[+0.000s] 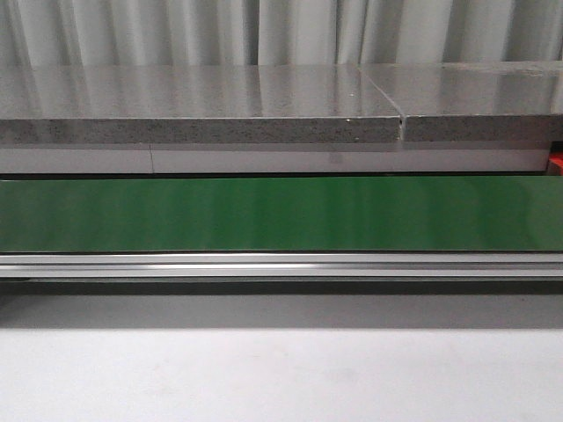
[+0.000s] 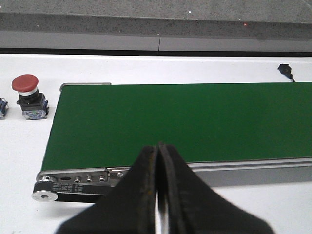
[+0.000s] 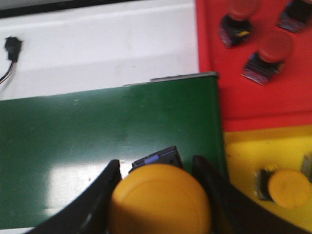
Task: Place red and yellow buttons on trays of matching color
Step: 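Lower the yellow button into the yellow tray and open the right gripper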
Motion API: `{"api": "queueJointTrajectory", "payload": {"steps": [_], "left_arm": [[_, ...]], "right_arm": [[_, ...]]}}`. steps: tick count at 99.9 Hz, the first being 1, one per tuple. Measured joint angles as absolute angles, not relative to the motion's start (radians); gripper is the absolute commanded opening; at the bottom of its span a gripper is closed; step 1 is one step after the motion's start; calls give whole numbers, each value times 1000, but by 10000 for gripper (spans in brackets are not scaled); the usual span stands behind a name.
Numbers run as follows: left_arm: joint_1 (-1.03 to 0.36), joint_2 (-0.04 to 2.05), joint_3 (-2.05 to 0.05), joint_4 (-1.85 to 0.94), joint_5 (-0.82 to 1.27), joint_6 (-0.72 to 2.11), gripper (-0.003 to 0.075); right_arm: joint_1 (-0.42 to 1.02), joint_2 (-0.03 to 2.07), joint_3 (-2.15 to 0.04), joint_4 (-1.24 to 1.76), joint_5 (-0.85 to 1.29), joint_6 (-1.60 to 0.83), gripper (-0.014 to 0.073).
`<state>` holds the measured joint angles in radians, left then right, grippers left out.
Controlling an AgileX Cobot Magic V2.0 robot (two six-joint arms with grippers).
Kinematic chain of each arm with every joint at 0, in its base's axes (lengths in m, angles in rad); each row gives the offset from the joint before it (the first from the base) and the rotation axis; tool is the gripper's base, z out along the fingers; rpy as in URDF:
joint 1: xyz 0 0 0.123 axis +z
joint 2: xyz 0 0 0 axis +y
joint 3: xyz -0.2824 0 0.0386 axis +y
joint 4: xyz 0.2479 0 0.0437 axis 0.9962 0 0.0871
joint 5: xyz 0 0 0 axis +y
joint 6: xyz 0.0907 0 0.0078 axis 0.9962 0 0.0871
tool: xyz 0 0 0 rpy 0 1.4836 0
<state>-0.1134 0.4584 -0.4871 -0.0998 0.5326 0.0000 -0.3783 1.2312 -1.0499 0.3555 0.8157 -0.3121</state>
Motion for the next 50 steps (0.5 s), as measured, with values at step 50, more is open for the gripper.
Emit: {"api": "queueJointTrajectory", "payload": {"steps": [50], "left_arm": [[-113, 458, -487, -100, 533, 0, -19]], "right_arm": [[-614, 1220, -964, 343, 812, -186, 132]]}}
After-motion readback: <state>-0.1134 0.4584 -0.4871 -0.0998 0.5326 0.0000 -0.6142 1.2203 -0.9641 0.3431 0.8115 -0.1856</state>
